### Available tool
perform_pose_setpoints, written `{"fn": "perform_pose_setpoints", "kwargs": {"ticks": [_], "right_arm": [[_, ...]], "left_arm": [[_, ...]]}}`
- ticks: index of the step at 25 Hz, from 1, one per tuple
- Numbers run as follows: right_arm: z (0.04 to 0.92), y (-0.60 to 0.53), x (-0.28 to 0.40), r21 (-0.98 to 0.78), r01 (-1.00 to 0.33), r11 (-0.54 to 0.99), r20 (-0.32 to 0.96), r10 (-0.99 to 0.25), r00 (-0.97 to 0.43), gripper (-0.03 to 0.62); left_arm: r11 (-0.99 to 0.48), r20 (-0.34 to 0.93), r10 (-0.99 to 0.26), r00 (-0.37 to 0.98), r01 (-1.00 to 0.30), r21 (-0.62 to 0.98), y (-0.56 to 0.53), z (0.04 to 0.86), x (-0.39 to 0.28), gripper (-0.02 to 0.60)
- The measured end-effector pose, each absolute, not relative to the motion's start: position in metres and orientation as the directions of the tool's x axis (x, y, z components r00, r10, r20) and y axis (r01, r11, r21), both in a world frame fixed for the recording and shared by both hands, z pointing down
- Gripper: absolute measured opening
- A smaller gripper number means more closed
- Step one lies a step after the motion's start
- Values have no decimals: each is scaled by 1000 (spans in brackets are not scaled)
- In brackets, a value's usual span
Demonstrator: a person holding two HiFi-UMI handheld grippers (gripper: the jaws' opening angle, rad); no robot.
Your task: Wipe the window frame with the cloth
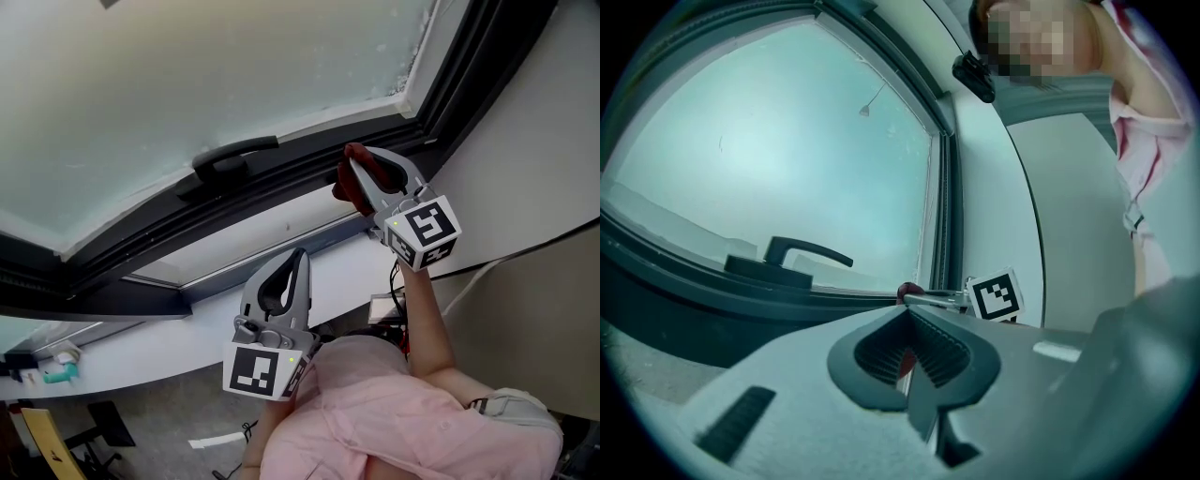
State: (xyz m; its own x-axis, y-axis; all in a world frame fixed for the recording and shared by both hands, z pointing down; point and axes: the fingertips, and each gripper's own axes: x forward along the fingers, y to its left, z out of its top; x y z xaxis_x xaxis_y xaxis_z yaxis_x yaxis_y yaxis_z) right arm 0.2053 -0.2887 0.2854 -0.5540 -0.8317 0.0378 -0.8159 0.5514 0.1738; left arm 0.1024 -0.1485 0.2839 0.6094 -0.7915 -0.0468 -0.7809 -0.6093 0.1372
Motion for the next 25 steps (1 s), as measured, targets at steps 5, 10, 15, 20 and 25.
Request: {"fn": "perform_pose_setpoints", "kwargs": {"ticks": [5, 10, 15, 20, 25], "right_arm": [[285, -293, 224, 167, -829, 534, 29, -843, -537, 61], [285, -295, 236, 162, -836, 524, 17, -849, -528, 61], [285, -297, 241, 161, -837, 524, 11, -849, -529, 61], [285, -300, 254, 151, -851, 504, 6, -861, -509, 61], [285, -303, 267, 145, -867, 476, 2, -877, -481, 61]], "left_arm": [[-597, -62, -802, 595, -790, 138, -145, 283, 106, -3], [-575, -58, -818, 573, -806, 142, -141, 287, 106, -3], [-553, -67, -833, 550, -819, 152, -138, 289, 104, -3], [-547, -75, -837, 543, -821, 161, -136, 287, 103, -3], [-549, -76, -835, 544, -821, 156, -136, 286, 103, -3]]}}
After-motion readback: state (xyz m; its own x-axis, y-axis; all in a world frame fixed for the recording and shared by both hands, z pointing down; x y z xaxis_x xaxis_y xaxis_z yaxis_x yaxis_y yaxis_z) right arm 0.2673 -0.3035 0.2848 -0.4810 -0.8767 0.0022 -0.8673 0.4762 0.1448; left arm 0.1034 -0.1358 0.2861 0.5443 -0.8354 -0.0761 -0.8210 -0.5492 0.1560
